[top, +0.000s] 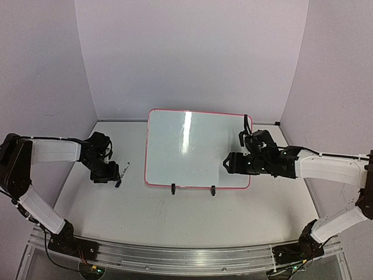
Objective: Write a sentence on the whiteboard
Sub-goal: Pick up the whiteboard marker from the center of the board.
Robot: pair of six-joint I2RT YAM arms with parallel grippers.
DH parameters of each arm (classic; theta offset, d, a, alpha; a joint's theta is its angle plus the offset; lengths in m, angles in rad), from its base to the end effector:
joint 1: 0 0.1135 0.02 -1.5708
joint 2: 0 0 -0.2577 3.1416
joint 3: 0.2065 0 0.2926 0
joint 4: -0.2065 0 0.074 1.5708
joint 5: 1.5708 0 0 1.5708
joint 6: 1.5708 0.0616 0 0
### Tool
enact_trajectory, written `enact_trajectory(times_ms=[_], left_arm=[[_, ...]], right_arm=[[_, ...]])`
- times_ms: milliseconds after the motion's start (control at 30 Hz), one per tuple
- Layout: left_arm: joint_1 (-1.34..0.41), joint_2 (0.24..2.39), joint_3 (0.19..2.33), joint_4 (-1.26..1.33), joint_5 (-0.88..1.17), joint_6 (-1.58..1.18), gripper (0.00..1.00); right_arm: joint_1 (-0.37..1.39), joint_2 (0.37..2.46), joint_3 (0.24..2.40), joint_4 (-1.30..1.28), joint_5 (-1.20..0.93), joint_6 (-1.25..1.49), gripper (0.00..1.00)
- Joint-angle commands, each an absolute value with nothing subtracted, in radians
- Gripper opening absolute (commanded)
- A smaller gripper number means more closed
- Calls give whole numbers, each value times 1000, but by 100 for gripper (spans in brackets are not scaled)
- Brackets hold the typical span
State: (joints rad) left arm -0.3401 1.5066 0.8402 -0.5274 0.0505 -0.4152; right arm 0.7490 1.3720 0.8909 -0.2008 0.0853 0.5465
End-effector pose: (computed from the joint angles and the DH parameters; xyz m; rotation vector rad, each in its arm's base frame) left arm 0.2964 -0.1082 0.1148 -0.0915 2.7963 -0.2625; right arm 0.2642 0.2385 0.2015 -0.1875 2.3118 0.5874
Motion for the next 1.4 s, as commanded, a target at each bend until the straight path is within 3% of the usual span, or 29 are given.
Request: enact_trajectory(times_ms=[0,67,367,600,867,1200,1367], left_arm=[[-346,1547,875,-539,24,-383,58],[-347,1568,886,-527,32,-369,51],[-351,1632,921,-500,66,-329,38],[-364,1663,939,-504,71,-315,37],[-369,1686,965,-531,25,-319,26],[-395,1732,996,-573,-55,-326,22],[-415,1738,995,-581,-91,-327,13]], right_arm=[[745,1337,865,-164,68,582,68],[744,1328,857,-164,76,600,68],[745,1315,851,-164,90,635,68],[745,1303,848,-170,104,627,68],[745,1277,825,-172,116,623,68],[744,1242,806,-176,139,618,69],[744,1230,797,-178,142,621,69]])
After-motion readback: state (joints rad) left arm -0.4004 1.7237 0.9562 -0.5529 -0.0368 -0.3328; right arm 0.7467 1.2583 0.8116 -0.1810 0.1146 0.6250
